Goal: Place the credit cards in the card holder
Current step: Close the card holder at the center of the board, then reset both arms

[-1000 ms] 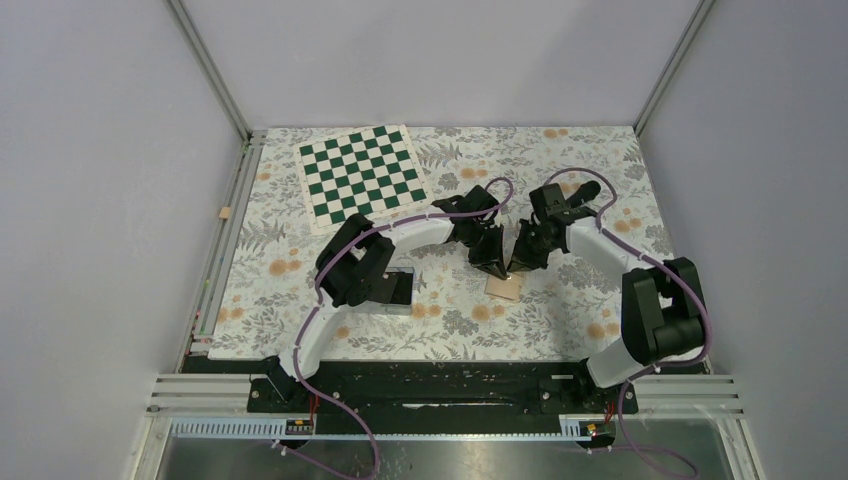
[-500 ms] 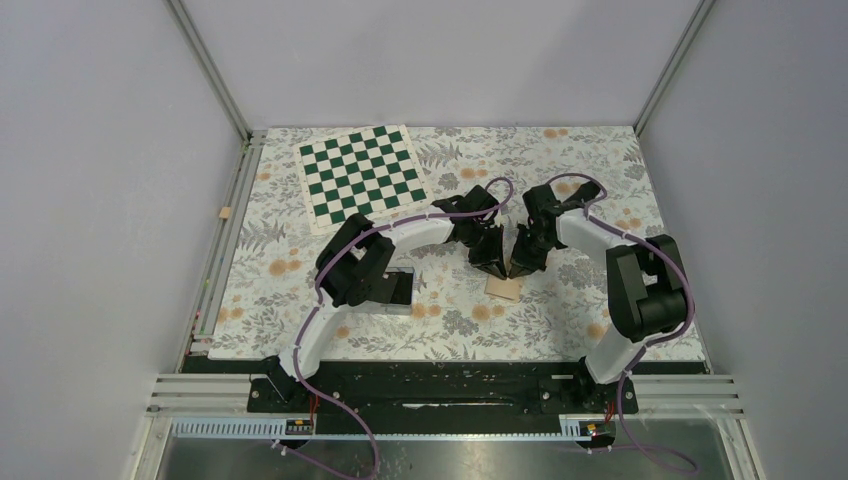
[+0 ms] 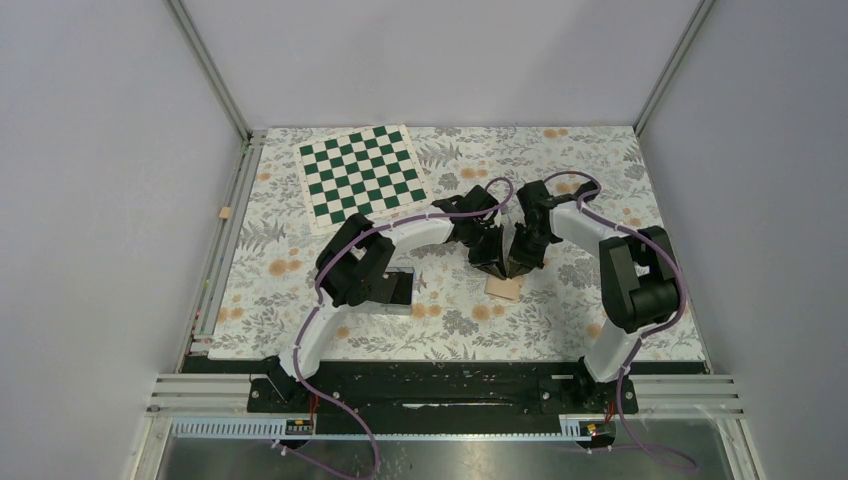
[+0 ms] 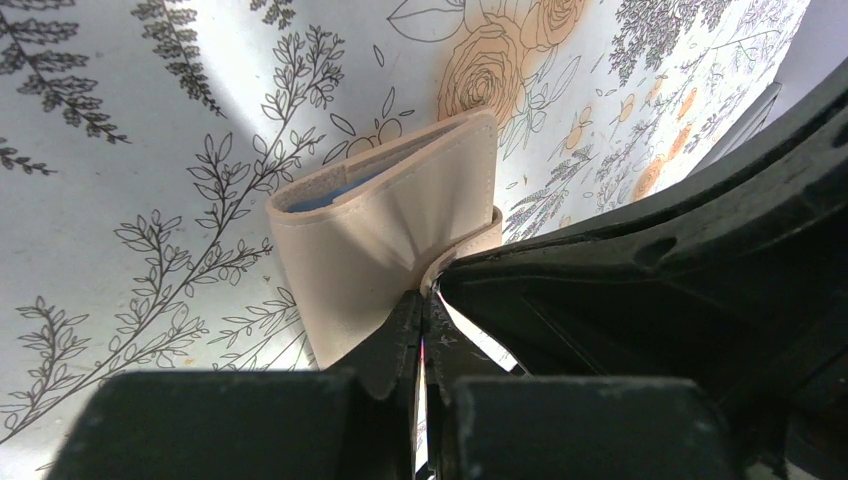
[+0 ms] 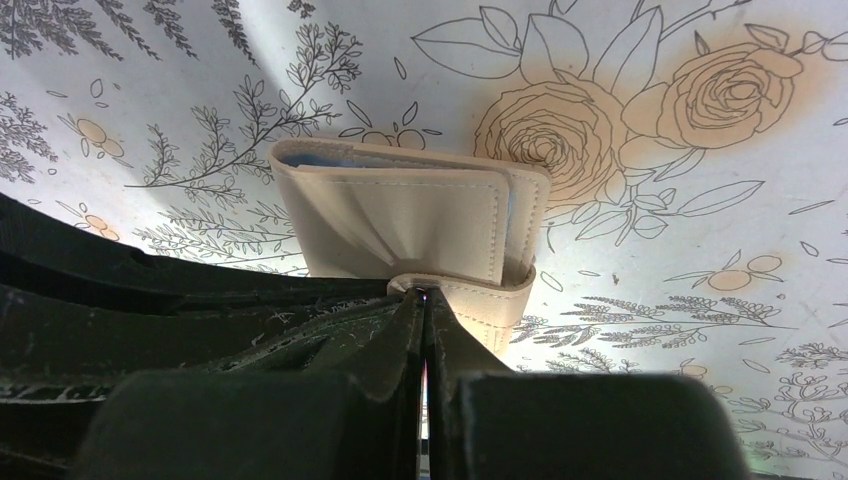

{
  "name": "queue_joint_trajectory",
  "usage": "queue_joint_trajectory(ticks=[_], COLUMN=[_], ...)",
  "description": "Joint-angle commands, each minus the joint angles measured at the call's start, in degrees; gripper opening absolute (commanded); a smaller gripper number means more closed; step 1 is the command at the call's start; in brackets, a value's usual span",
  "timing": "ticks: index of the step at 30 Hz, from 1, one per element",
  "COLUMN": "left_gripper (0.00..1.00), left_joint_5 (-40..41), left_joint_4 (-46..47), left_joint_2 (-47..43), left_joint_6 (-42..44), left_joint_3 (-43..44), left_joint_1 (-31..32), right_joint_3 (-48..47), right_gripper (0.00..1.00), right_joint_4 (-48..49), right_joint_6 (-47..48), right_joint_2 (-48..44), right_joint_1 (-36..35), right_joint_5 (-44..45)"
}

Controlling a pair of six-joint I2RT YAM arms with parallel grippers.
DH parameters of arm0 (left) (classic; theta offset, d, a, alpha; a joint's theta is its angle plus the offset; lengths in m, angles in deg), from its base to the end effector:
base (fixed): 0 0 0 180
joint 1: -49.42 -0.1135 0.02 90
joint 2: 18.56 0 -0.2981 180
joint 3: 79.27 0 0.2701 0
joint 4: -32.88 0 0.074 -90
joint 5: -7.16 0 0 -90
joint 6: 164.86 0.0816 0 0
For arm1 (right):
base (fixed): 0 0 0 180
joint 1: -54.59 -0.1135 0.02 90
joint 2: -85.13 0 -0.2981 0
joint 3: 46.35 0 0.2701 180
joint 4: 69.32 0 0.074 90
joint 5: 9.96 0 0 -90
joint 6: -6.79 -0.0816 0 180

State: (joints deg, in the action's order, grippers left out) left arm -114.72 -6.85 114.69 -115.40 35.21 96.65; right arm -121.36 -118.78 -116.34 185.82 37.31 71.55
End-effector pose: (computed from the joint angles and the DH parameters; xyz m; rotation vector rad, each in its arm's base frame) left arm 0.3451 -0.4366 0.1215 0.4022 2.8798 -1.1633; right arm 0.3386 0.1180 0.1398 0.3782 2.9241 0.3617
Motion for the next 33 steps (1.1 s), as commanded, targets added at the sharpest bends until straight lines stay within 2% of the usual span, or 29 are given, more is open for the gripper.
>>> queue_joint_trajectory(ticks=[1,4,10,12,15,16,17,18,21,24,29,33], left_gripper=[0.0,0.0,0.02,0.16,0.45,0.54,0.62,0.69,0.96,0.99,0.99,0.99], left_joint_5=[0.69,0.68,0.07,-0.36,0.13,0.21,0.23,0.05,-1.22,-2.35,-3.34,-0.68], left_joint_4=[-1.33,-1.07,1.87,4.48,9.87,11.73,14.01,17.03,24.92,32.34,41.12,38.47], left_joint_2=[0.18,0.04,-2.27,-4.75,-10.38,-12.57,-14.76,-16.7,-22.46,-27.89,-36.95,-45.24], left_joint_6=[0.81,0.72,0.74,0.2,-0.9,-1.39,-2.12,-2.95,-6.52,-10.57,-13.85,-9.9], left_joint_3=[-1.17,-1.1,-2.59,-4.27,-8.0,-9.32,-10.76,-12.27,-17.93,-25.36,-35.48,-41.58], left_joint_1=[0.21,0.23,-0.3,-0.97,-2.26,-2.94,-3.55,-4.49,-7.09,-10.15,-16.53,-24.62], right_joint_3=[2.52,2.76,2.64,2.26,2.53,2.72,2.86,3.11,3.83,4.6,5.31,5.96], right_gripper=[0.0,0.0,0.0,0.0,0.0,0.04,0.12,0.24,0.51,0.72,0.97,1.0], right_joint_4=[-1.17,-0.12,3.58,4.17,5.24,5.69,6.14,6.73,8.6,10.17,11.86,11.76], right_joint_6=[-1.06,0.02,2.8,3.35,3.9,3.96,3.95,3.87,3.46,2.54,3.0,5.4], right_joint_2=[5.7,4.32,-5.49,-8.7,-14.04,-15.68,-17.35,-18.72,-22.62,-25.62,-28.14,-29.17], right_joint_1=[-1.88,-1.81,-0.68,0.0,1.11,1.75,2.3,2.9,5.48,8.7,13.51,16.62], right_joint_5=[3.34,2.06,-2.41,-3.37,-4.45,-4.46,-4.6,-4.91,-6.33,-7.9,-10.2,-6.77])
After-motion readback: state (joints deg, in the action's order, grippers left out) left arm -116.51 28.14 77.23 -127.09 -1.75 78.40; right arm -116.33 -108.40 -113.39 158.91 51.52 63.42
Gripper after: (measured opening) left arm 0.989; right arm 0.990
